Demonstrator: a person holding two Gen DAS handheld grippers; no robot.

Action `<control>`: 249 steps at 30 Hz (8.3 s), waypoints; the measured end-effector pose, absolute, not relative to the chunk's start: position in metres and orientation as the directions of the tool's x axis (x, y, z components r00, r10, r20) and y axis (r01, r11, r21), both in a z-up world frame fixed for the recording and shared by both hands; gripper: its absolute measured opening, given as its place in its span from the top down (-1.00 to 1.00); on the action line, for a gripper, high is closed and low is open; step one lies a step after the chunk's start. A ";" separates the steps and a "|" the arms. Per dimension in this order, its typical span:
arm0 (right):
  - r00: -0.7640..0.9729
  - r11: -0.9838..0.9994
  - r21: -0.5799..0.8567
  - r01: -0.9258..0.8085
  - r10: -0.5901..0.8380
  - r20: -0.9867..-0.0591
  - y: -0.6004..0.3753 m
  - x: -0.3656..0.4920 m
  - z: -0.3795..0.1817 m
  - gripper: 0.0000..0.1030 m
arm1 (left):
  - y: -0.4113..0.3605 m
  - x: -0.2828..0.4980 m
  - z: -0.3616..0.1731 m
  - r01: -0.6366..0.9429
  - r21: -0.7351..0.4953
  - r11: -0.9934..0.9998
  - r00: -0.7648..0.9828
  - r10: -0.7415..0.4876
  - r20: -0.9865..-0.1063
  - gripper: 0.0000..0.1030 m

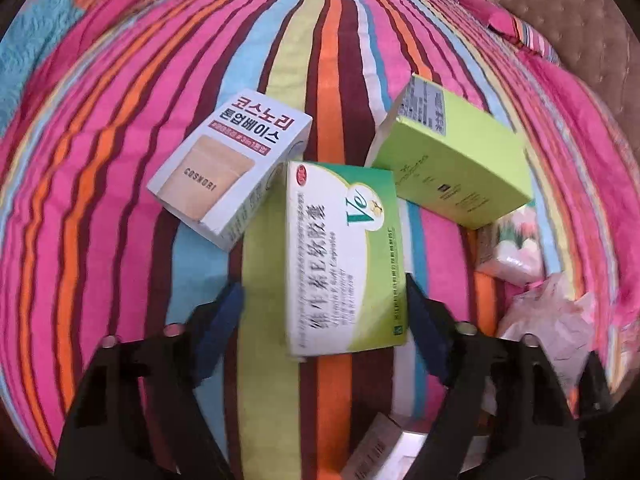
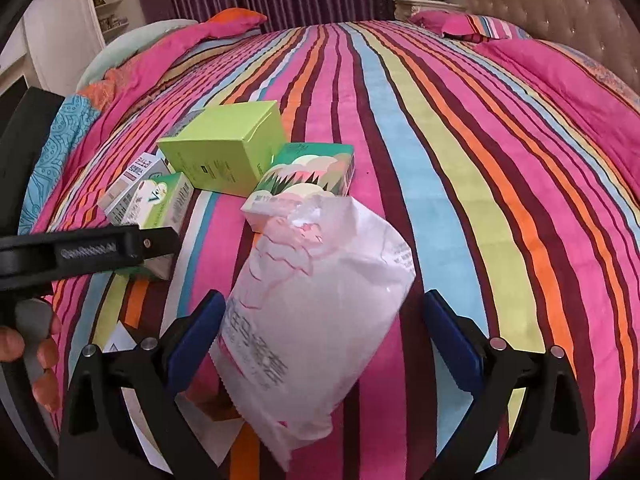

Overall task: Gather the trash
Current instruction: 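Grasp the green Vitamin E box with the left gripper while the right gripper grasps the white plastic bag, then carry the Vitamin E box and white bag down over the wastebasket, then open both grippers to drop the box and bag into the wastebasket, then raise both tools back toward the remaining boxes on the bed, then grasp the white COSNORI box with the left gripper while the right gripper grasps the Your Skin Dress box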

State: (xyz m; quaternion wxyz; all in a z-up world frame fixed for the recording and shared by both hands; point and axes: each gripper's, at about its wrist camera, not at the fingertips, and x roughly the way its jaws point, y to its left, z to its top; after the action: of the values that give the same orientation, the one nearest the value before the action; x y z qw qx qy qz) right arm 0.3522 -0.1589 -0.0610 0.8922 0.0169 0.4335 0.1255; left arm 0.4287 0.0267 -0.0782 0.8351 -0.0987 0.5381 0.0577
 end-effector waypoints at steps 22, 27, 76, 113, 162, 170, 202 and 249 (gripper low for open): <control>0.621 0.953 0.213 -0.217 0.303 -0.722 -0.183 0.315 -0.032 0.11 | 0.041 0.361 -0.042 -0.132 -0.102 0.986 0.542 -0.014 -0.840 -0.06; 0.636 0.957 0.203 -0.208 0.290 -0.715 -0.192 0.295 -0.025 0.11 | 0.046 0.329 -0.035 -0.129 -0.104 0.986 0.551 -0.016 -0.835 -0.06; 0.391 0.894 0.319 -0.315 0.429 -0.815 -0.154 0.055 -0.083 0.12 | 0.013 0.022 -0.113 -0.006 -0.107 0.994 0.376 -0.097 -0.922 -0.06; -0.191 0.911 0.398 -0.103 0.375 -0.907 -0.132 0.062 -0.212 0.11 | 0.004 0.034 -0.229 -0.070 -0.158 0.985 -0.080 -0.164 -0.983 -0.07; 0.056 0.915 0.389 -0.110 0.396 -0.916 -0.151 0.068 -0.160 -0.69 | 0.033 0.027 -0.202 -0.176 -0.126 0.976 0.034 -0.122 -0.992 -0.46; 0.425 0.907 0.322 -0.271 0.412 -0.806 -0.156 0.069 -0.083 -0.84 | 0.037 0.033 -0.150 -0.149 -0.111 0.983 0.252 -0.071 -0.965 -0.67; 0.668 0.954 0.175 -0.243 0.295 -0.683 -0.113 0.180 -0.026 -0.85 | 0.120 0.228 -0.044 -0.139 -0.163 0.977 0.578 -0.054 -0.815 -0.75; 0.620 0.975 0.059 -0.216 0.183 -0.763 -0.081 0.306 -0.063 -0.65 | 0.109 0.462 -0.081 0.001 -0.103 0.995 0.512 -0.089 -0.854 -0.57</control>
State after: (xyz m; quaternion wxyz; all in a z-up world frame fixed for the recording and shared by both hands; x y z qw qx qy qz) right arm 0.3056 -0.0809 -0.0631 0.8998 -0.0192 0.4216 0.1108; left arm 0.4619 0.1092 -0.0810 0.8683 -0.0446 0.4933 -0.0258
